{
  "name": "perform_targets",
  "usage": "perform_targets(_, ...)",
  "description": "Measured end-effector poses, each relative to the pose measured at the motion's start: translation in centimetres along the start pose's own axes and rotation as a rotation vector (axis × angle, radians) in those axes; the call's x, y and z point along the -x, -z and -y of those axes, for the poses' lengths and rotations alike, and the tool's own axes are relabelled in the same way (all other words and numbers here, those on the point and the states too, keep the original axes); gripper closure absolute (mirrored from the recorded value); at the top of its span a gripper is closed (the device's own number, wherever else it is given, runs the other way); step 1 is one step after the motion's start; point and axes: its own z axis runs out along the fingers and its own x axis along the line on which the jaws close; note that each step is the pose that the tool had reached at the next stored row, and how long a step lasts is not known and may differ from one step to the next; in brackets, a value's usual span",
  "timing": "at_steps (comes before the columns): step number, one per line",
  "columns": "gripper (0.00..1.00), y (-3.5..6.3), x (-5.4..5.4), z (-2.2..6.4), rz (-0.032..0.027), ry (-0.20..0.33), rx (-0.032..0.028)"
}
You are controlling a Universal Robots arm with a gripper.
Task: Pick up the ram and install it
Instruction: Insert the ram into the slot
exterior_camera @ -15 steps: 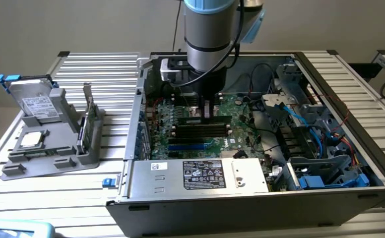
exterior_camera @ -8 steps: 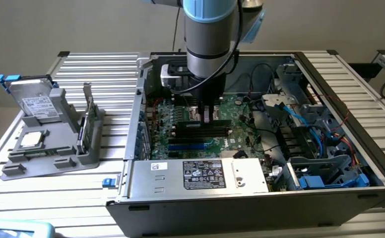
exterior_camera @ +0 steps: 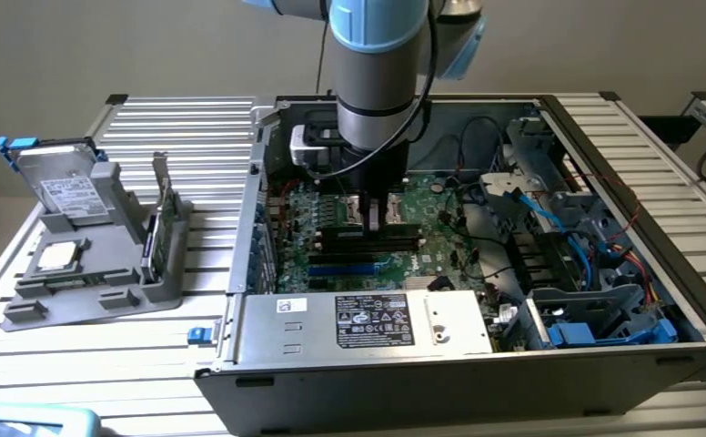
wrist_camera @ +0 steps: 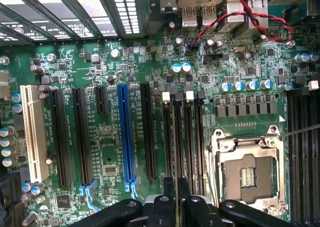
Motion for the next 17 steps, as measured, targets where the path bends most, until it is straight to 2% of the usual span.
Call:
perform_targets(4, 0.85, -0.01, 0.0, 0.0, 0.0, 0.002, 0.0013)
perform_targets(5, 0.85, -0.02, 0.0, 0.02, 0.0, 0.005, 0.0061)
perform_targets(8, 0.85, -0.02, 0.0, 0.03, -0.0011, 0.023, 0.0297)
perform_targets(9, 0.85, -0.01, 0.0, 0.06, -0.0016, 0.026, 0.0356)
perform_targets(13, 0.85, -0.02, 0.01, 0.06, -0.0015, 0.027, 0.0362)
perform_targets(15, 0.85, -0.05, 0.04, 0.31, -0.0009, 0.027, 0.0366)
perform_targets(17, 0.85, -0.11, 0.08, 0.75, -0.0002, 0.027, 0.041)
